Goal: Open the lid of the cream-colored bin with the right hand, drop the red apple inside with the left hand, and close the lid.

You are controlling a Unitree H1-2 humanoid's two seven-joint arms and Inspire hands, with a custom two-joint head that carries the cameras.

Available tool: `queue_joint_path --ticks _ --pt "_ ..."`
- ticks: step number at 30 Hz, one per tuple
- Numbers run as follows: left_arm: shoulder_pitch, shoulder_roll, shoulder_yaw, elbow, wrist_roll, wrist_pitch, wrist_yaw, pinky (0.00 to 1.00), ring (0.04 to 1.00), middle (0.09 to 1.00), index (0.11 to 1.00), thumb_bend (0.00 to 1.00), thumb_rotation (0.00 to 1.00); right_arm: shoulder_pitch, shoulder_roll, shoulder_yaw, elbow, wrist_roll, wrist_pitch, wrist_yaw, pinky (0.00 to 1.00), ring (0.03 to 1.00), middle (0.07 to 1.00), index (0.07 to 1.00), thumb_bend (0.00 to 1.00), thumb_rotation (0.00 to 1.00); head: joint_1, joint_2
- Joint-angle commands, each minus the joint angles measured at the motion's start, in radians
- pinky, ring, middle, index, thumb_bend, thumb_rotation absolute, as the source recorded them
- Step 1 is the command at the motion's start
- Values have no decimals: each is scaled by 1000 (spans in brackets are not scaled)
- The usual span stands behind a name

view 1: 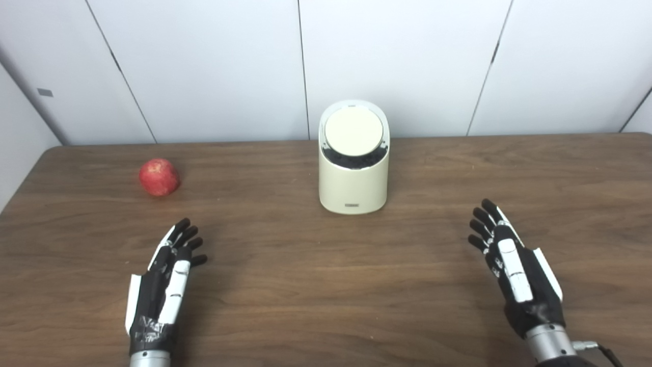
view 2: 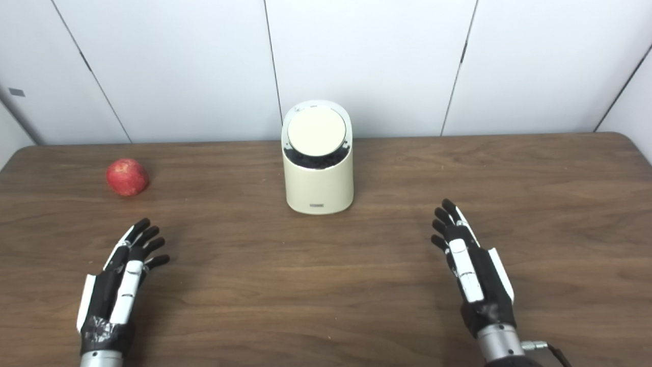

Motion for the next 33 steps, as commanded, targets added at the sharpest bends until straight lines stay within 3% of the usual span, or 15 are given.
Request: queue_joint_path --ticks 1,7,16,20,25,30,33 --pt "65 -21 -6 -27 3 -29 1 778 862 891 919 576 780 12 3 1 -16 -4 -63 -5 893 934 945 972 515 915 -1 -13" --pt "61 -24 -8 -7 3 -43 2 801 871 898 925 547 771 15 6 5 14 -9 -99 -7 891 930 956 969 507 916 -2 -61" --pt "60 -29 -14 7 20 -62 10 832 873 895 922 510 788 20 9 7 26 -20 -122 -10 881 921 953 961 498 938 -5 -86" --pt "55 -27 -17 26 23 -80 11 841 877 896 925 508 791 13 1 14 19 -47 -114 -10 864 914 941 961 508 768 -4 -98" --pt "53 -25 -25 47 23 -107 4 841 879 900 928 481 790 -52 4 10 24 -55 -112 -17 852 920 942 951 520 653 -11 -116" --pt "50 -33 -29 58 24 -118 7 851 885 905 933 464 785 -143 -17 24 38 -172 -112 -44 815 894 929 948 509 680 -11 -131" --pt "49 -40 -31 60 28 -118 12 852 883 903 929 452 790 -202 -24 29 52 -222 -82 -54 777 881 915 939 557 665 -13 -140"
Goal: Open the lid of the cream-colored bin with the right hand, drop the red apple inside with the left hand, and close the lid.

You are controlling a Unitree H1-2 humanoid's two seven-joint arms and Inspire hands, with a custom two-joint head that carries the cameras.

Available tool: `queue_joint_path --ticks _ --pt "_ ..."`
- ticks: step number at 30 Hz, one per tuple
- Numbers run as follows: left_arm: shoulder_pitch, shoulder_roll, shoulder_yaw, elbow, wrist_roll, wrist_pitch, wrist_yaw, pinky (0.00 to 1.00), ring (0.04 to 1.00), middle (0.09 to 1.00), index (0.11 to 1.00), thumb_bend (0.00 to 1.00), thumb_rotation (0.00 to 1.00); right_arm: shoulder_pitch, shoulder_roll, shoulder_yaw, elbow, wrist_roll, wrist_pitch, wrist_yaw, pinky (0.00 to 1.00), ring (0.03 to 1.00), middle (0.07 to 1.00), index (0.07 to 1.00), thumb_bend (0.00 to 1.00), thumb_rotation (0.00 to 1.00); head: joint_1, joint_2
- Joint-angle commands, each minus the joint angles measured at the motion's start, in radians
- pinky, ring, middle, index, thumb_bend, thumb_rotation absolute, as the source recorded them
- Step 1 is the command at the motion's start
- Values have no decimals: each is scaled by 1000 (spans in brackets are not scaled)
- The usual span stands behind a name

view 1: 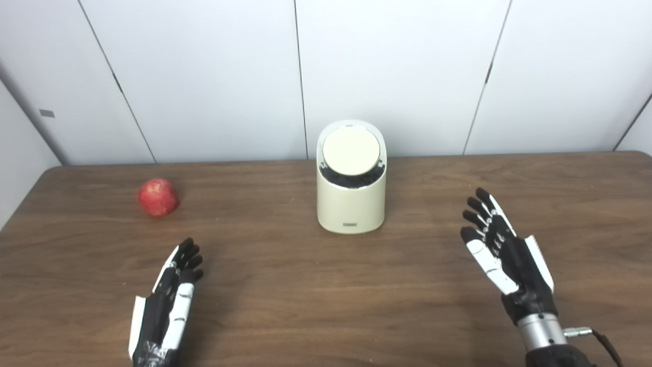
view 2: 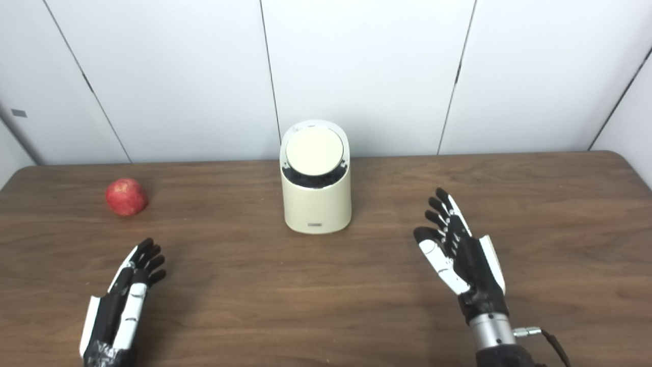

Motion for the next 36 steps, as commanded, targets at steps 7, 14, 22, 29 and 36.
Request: queue_joint_path --ticks 7,14,22,29,36 --pt "51 -43 -17 14 23 -36 19 850 882 902 935 427 819 -180 -10 40 17 -131 86 -12 792 868 892 913 685 715 -13 5" --pt "54 -44 -20 8 16 -25 17 871 899 916 938 396 821 -339 6 80 111 -181 125 -17 802 864 897 911 739 654 -14 3" --pt "56 -47 -21 4 16 -25 20 872 897 910 933 405 816 -484 7 134 252 -239 141 -21 794 893 909 920 804 538 -18 11" --pt "59 -51 -25 -2 12 -26 20 869 894 907 931 423 809 -571 5 143 354 -253 133 -25 807 908 925 938 829 486 -12 17" --pt "59 -53 -29 1 17 -33 21 856 890 905 925 409 804 -630 -10 165 443 -284 93 -56 766 894 919 934 863 448 -9 22"
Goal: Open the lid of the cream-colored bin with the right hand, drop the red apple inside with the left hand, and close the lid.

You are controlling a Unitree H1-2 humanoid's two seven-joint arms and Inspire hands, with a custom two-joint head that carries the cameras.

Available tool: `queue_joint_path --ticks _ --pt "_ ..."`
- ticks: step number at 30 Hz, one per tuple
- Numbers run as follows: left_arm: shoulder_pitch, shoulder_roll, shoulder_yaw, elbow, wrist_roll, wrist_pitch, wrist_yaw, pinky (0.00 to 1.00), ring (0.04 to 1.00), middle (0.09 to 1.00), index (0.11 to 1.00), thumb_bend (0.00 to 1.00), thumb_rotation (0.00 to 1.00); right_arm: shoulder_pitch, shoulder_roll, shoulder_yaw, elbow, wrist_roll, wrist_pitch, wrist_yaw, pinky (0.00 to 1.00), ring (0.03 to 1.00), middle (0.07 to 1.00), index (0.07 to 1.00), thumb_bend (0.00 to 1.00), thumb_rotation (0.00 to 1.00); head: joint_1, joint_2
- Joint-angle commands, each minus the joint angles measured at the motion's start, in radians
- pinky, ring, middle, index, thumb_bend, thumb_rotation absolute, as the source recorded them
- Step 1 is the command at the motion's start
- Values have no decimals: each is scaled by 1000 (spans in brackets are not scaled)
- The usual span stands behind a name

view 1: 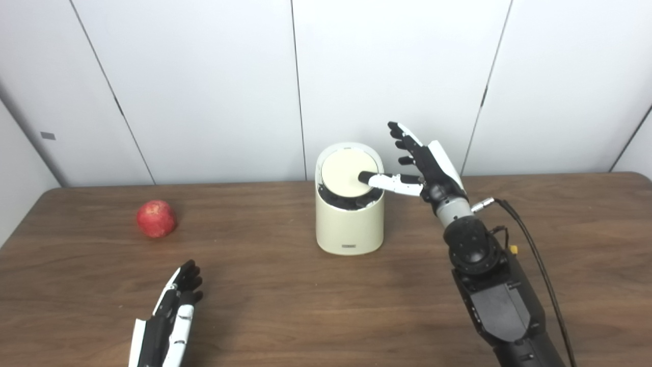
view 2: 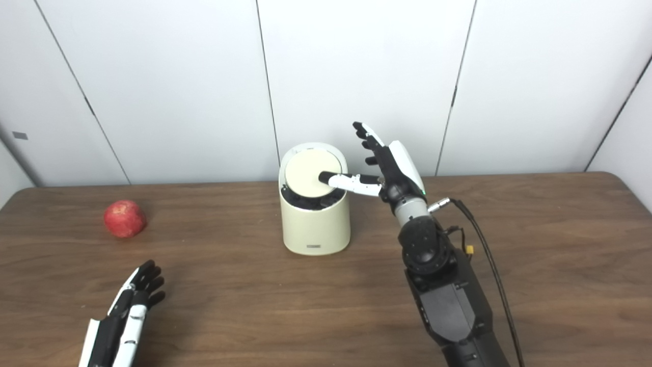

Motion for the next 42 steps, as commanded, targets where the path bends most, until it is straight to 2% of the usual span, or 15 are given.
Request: queue_joint_path --ticks 1,9,15,20,27,38,42 --pt "57 -46 -14 4 3 -31 12 856 890 906 925 404 804 -59 -10 5 -11 -17 -50 -26 763 892 919 934 863 442 0 2" --pt "54 -42 -19 10 1 -45 7 844 887 909 929 381 794 -85 -18 28 2 -57 -49 -38 744 877 907 926 874 455 1 6" --pt "53 -45 -21 8 6 -36 11 833 880 902 921 412 792 -116 -24 57 9 -89 -47 -26 726 863 901 917 896 423 4 11" --pt "51 -51 -24 6 5 -33 14 826 879 902 926 429 774 -146 -23 79 28 -96 -63 -21 764 870 903 918 909 361 2 12" --pt "50 -60 -30 6 13 -34 25 824 877 904 929 395 765 -169 -34 104 60 -114 -79 -14 780 874 899 915 912 300 5 13" --pt "43 -66 -39 17 5 -48 42 817 875 898 924 425 767 -189 -75 136 122 -166 -127 -40 772 872 906 911 950 181 11 18" --pt "41 -64 -40 23 -5 -63 41 833 879 896 924 435 758 -191 -100 158 136 -207 -152 -41 783 870 904 919 941 173 11 18"
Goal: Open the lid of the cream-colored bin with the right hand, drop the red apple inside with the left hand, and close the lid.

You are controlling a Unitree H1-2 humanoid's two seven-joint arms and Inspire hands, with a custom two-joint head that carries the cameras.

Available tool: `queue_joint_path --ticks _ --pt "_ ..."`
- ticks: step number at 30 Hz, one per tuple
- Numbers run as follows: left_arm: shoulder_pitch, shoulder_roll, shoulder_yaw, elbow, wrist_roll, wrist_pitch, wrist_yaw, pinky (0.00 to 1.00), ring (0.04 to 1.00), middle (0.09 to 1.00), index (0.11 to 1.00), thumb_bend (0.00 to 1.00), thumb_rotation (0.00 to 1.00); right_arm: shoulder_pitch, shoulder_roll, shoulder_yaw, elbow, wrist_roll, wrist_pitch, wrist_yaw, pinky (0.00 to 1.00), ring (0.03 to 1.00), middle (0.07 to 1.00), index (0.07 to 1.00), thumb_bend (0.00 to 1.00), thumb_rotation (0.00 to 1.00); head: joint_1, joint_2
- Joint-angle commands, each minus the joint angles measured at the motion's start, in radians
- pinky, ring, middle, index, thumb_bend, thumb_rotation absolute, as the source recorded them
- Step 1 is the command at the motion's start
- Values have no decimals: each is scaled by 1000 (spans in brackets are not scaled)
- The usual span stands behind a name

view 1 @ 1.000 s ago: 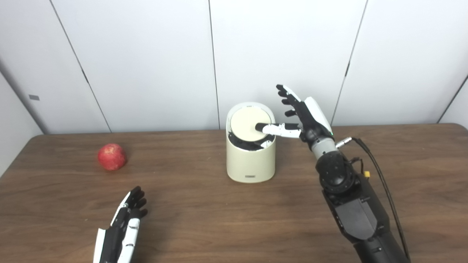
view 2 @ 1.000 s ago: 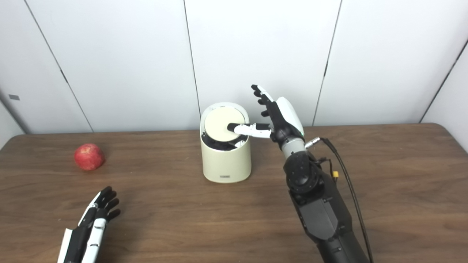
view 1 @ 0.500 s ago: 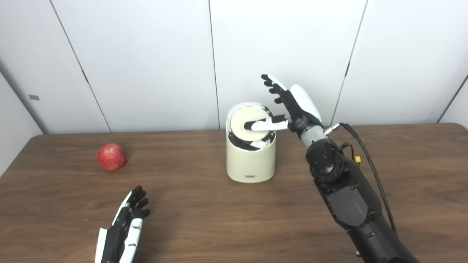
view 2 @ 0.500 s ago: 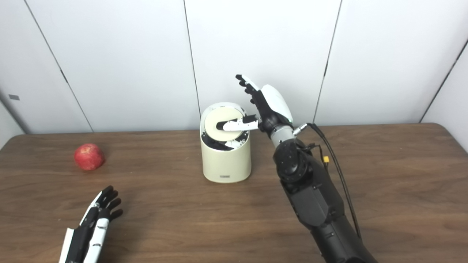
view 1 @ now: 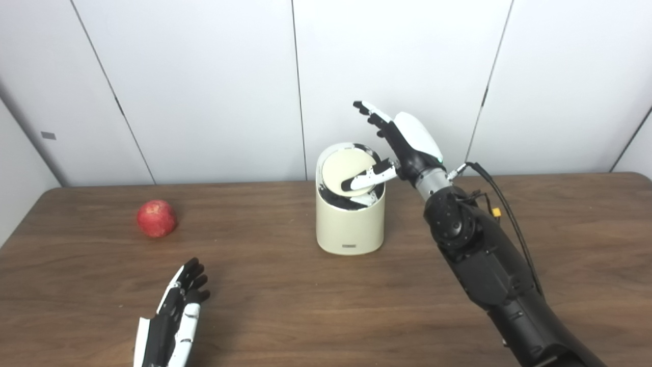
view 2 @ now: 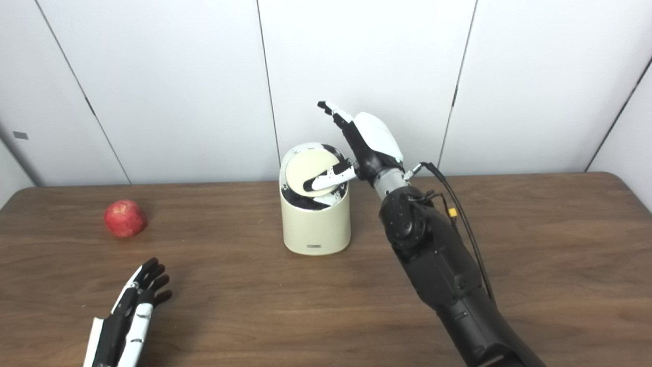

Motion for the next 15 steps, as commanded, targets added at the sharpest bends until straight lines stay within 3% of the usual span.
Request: queue_joint_path --ticks 1,10,13,15 --pt "46 -53 -11 24 -4 -39 10 837 881 897 925 435 759 -43 -41 8 -3 -51 -22 -10 797 874 905 922 935 166 -1 1" --pt "35 -53 -11 35 -8 -43 12 822 875 893 918 451 758 -49 -71 53 9 -118 -125 -52 865 914 921 921 953 110 -3 5" --pt "28 -55 -11 51 -4 -53 15 818 874 894 921 451 758 -40 -45 19 5 -64 -121 -43 872 914 919 919 944 136 2 -3" --pt "25 -56 -10 61 -4 -60 17 810 868 888 915 463 754 -31 -7 -37 -11 26 -91 -25 830 890 906 906 903 235 2 -6"
